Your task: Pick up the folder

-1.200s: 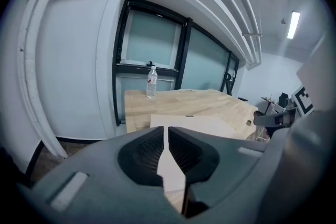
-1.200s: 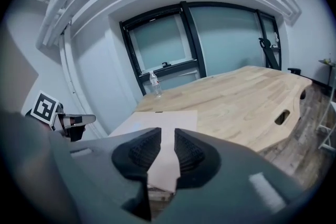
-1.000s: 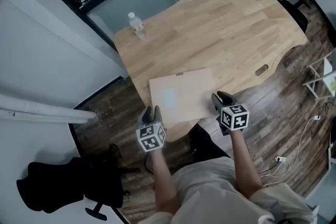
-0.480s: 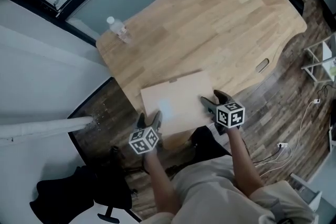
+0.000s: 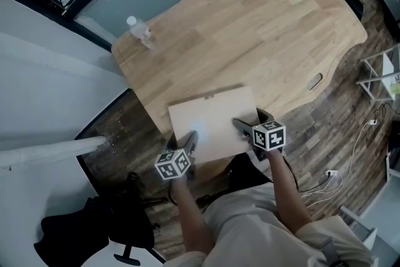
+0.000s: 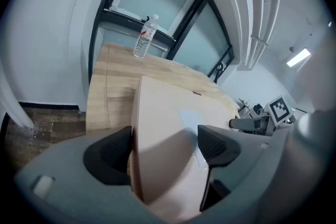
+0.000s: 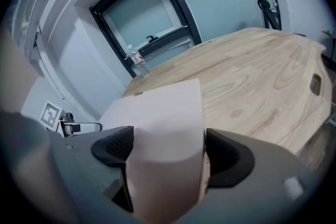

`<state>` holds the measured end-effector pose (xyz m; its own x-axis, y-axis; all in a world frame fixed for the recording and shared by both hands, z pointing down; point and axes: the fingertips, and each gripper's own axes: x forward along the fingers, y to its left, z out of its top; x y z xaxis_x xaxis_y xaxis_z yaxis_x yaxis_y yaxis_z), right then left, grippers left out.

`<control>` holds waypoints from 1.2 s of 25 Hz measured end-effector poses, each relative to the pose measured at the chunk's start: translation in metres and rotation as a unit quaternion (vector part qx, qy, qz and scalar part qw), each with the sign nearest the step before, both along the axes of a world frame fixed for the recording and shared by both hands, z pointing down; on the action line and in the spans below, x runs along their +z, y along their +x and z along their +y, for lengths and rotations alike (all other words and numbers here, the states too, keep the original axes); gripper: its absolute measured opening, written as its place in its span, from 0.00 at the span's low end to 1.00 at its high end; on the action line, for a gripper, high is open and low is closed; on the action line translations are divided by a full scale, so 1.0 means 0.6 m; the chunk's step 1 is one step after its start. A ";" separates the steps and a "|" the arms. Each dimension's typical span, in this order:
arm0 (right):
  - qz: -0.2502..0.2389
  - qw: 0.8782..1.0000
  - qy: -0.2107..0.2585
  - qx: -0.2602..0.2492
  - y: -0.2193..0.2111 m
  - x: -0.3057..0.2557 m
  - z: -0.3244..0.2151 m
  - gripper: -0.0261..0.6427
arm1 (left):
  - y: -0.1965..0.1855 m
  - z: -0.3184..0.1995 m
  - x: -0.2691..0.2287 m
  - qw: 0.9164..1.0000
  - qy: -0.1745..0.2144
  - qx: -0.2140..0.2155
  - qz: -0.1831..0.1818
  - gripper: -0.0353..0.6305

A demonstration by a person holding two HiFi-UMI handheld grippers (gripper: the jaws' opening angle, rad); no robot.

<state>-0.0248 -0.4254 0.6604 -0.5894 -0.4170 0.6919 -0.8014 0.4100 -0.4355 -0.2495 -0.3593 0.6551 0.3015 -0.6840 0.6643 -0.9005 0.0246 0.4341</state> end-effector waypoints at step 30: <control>0.031 0.998 0.057 -0.016 0.024 -0.048 0.036 0.67 | 0.027 0.043 -0.046 0.999 0.028 -0.012 -0.033 0.63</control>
